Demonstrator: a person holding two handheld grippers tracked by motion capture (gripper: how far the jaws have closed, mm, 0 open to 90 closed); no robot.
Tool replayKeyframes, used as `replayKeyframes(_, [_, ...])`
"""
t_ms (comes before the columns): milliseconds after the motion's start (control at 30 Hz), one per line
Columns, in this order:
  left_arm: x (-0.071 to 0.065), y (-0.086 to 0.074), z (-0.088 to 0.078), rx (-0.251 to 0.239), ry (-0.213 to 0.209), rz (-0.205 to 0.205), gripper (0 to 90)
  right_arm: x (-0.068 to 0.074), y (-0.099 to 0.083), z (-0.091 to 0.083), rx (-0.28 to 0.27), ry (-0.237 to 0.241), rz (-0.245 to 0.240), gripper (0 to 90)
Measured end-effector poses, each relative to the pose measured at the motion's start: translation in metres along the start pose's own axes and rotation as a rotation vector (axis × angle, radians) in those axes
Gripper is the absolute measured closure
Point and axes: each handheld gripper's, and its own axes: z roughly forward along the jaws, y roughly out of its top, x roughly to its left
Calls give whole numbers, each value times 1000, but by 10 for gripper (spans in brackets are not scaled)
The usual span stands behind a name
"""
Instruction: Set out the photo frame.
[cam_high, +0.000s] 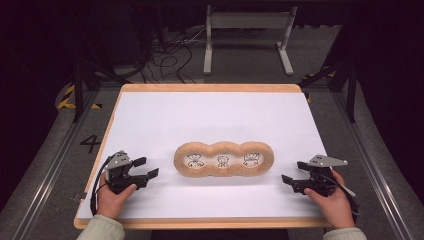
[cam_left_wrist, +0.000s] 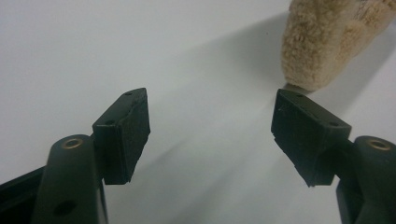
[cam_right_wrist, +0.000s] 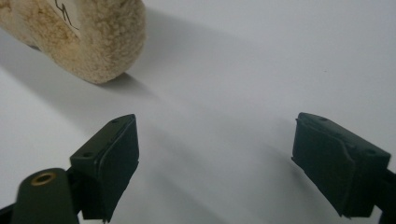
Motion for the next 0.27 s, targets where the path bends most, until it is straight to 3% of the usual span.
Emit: replayKeyframes(267, [-1, 1, 2, 14, 12, 17, 282, 1, 0, 1, 5, -3, -2, 155])
